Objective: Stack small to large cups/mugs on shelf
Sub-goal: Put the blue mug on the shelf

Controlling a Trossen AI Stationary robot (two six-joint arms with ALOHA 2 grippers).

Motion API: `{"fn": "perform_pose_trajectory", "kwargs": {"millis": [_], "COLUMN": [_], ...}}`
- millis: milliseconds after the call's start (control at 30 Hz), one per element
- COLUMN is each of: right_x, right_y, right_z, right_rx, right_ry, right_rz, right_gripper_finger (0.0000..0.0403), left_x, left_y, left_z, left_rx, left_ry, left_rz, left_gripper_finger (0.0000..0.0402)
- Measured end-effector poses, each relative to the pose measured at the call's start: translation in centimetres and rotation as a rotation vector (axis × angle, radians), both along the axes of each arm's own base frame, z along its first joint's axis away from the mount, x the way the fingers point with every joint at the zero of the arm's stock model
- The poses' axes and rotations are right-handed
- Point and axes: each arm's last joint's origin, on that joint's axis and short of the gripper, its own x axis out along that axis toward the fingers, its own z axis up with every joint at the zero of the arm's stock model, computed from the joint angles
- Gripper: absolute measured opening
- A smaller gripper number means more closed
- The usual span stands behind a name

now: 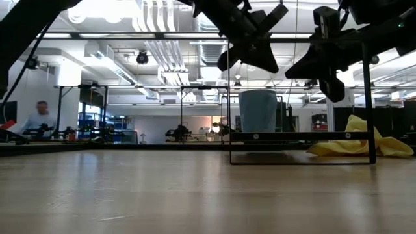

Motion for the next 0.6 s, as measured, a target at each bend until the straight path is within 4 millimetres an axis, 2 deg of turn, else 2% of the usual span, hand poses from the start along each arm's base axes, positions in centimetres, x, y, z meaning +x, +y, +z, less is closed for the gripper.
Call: {"fn": "perform_pose_trajectory", "kwargs": {"millis": [333,600], "right_x": [1.5,2.4], "right_y": [0.0,0.2], "right_z": [-0.3,-1.7], "right_rx": [0.008,0.062], "right_ry": [-0.057,-0.010], "right_rz": [0.002,-0.008], "right_gripper_finger": [0.0008,0.0008], "left_x": [-0.4,-0.6], "left_y": [2.3,3.2], "left_z": [-0.1,-0.1], "left_rx": [0.026,0.027], "left_ry": [0.013,0.017], "left_rz": [0.046,0.065], "left_gripper_finger": [0.0000,0.0000]}}
